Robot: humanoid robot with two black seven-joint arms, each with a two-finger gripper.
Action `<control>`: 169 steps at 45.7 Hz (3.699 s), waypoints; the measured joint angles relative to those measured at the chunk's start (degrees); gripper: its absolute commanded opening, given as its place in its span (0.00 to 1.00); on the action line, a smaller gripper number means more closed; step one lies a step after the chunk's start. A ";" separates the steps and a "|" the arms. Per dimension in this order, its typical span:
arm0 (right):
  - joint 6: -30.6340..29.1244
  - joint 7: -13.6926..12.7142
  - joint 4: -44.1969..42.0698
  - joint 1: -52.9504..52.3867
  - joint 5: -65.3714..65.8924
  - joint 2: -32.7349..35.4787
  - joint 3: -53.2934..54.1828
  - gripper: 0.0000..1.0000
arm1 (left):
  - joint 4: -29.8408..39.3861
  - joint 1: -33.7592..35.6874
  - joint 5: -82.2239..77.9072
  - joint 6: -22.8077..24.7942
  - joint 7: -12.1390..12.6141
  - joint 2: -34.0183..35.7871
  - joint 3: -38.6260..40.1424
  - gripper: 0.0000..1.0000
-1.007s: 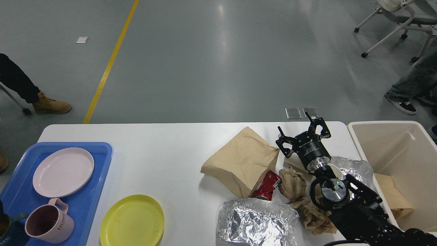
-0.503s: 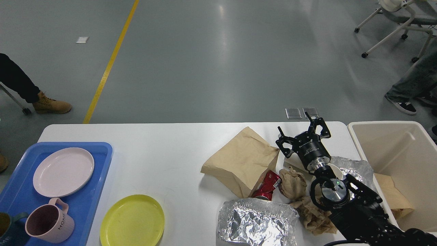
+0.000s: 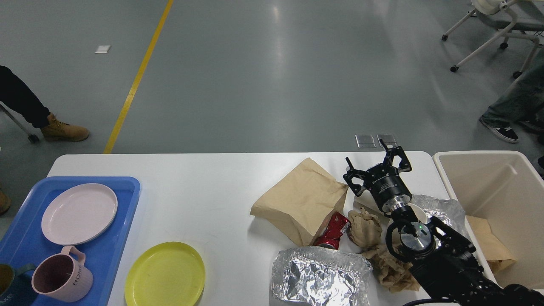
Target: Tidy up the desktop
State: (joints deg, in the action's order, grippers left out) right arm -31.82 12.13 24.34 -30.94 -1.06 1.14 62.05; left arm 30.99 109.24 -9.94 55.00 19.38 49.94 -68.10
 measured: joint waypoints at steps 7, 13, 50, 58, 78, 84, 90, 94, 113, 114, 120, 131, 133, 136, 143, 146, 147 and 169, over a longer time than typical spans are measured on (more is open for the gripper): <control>0.00 0.00 0.00 0.00 0.01 0.00 0.00 1.00 | 4.51 13.34 3.03 0.00 -3.56 -10.98 -12.66 0.89; 0.00 0.00 0.00 0.00 0.01 0.01 0.00 1.00 | 11.16 22.30 6.15 0.00 -9.50 -18.71 -17.97 0.89; 0.00 0.00 0.00 0.00 0.01 0.01 0.00 1.00 | 42.55 40.09 11.69 0.00 -22.84 -33.58 -19.68 0.89; 0.00 0.00 -0.03 0.00 0.01 0.01 0.00 1.00 | 42.77 33.61 11.52 0.00 -22.38 -31.63 -17.09 0.89; 0.00 0.00 -0.02 0.00 0.01 0.00 0.00 1.00 | 40.81 4.16 10.97 -0.20 -12.32 -25.24 -9.16 0.90; 0.00 0.00 -0.02 0.00 0.01 0.00 0.00 1.00 | 37.72 -2.64 10.69 -0.80 -10.43 -25.07 -5.50 0.92; 0.00 0.00 -0.01 0.00 0.01 0.00 0.00 1.00 | 36.08 -6.84 10.65 -2.55 -8.54 -25.07 -1.54 0.92; 0.00 0.00 -0.01 0.00 0.01 0.00 0.00 1.00 | 35.97 -8.94 10.23 -6.44 -7.68 -25.09 1.27 0.92; 0.00 0.00 -0.03 0.00 0.01 0.00 0.00 1.00 | 37.38 -17.37 6.04 -22.92 -7.56 -25.20 6.70 0.91; 0.00 0.00 -0.03 0.00 0.01 0.00 0.00 1.00 | 37.38 -17.89 5.54 -23.17 -7.58 -25.07 7.16 0.91; 0.00 0.00 -0.07 0.00 0.01 0.00 0.00 1.00 | 37.33 -20.47 1.70 -23.59 -7.60 -24.52 9.69 0.91; 0.00 0.00 -0.07 0.00 0.01 0.00 0.00 1.00 | 37.21 -23.68 -2.96 -23.66 -7.60 -24.18 12.25 0.91; 0.00 0.00 -0.07 0.00 0.01 0.00 0.00 1.00 | 37.20 -23.95 -3.19 -23.66 -7.60 -24.14 12.43 0.91; 0.00 0.00 -0.06 0.00 0.01 0.00 0.00 1.00 | 37.20 -24.34 -3.65 -23.66 -7.60 -24.09 12.76 0.91; 0.00 0.00 -0.02 0.00 0.01 0.00 0.00 1.00 | 37.13 -25.80 -5.97 -23.67 -7.60 -23.88 13.85 0.91; 0.00 0.00 -0.01 0.00 0.01 0.00 0.00 1.00 | 37.08 -26.67 -6.85 -23.71 -7.60 -23.75 14.85 0.91; 0.00 0.00 0.00 0.00 0.01 0.00 0.00 1.00 | 37.05 -26.91 -7.11 -23.73 -7.61 -23.62 15.14 0.91; 0.00 0.00 -0.02 0.00 0.01 0.00 0.00 1.00 | 36.62 -31.69 -13.40 -24.39 -7.52 -18.93 17.26 0.88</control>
State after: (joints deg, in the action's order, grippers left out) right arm -31.82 12.13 24.32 -30.94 -1.05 1.14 62.05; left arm 67.61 77.55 -23.34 30.61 11.87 31.01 -50.84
